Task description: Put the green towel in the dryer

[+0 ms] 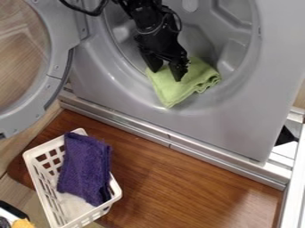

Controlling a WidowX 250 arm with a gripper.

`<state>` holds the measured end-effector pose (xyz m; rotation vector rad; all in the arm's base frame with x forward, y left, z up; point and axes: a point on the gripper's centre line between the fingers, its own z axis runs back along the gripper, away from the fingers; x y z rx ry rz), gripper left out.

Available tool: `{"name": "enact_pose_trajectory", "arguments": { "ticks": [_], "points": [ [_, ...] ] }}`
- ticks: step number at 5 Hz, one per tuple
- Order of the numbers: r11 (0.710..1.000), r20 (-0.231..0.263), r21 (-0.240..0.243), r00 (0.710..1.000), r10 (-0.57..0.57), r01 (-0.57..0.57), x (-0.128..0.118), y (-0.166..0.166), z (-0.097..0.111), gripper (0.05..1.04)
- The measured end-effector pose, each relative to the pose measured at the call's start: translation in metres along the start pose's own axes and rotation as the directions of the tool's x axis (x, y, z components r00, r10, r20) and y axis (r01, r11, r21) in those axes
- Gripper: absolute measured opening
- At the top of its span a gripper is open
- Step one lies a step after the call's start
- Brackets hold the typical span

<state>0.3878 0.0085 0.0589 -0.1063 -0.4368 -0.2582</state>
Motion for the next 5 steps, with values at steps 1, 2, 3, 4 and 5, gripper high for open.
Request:
{"name": "enact_pose_trajectory", "arguments": {
  "ticks": [1, 2, 3, 4, 5],
  "points": [
    [1.000, -0.045, -0.017, 0.999, -0.016, 0.015, -0.003, -0.006, 0.003, 1.004],
    [0.999, -0.088, 0.006, 0.995, -0.047, 0.048, -0.003, -0.013, 0.031, 1.001],
    [0.996, -0.180, -0.005, 0.979, -0.092, 0.092, -0.014, -0.026, 0.047, 1.001],
    [0.990, -0.286, -0.027, 0.947, -0.143, 0.141, -0.031, -0.046, 0.054, 1.001],
    [0.987, -0.368, -0.038, 0.916, -0.157, 0.154, -0.066, -0.064, 0.060, 1.001]
  ]
}}
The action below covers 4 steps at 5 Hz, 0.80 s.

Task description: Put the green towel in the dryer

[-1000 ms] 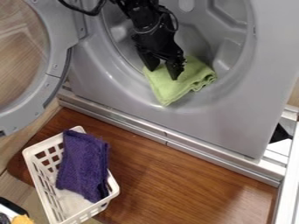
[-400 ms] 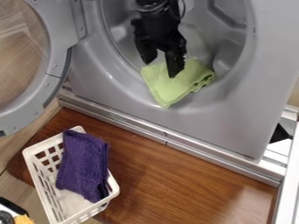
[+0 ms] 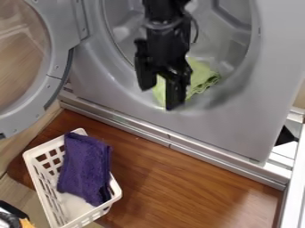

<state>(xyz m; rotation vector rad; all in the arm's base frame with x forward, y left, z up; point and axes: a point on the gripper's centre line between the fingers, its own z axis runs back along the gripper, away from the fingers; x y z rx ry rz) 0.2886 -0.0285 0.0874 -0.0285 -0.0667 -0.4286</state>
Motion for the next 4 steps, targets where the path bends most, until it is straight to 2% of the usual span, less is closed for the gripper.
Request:
{"name": "enact_pose_trajectory", "arguments": {
  "ticks": [1, 4],
  "points": [
    [0.997, -0.064, -0.069, 0.997, -0.044, 0.039, -0.0322, -0.0186, -0.0161, 1.001],
    [0.997, -0.062, -0.066, 0.997, -0.047, 0.043, -0.0322, -0.0173, -0.0161, 1.001]
  ]
}}
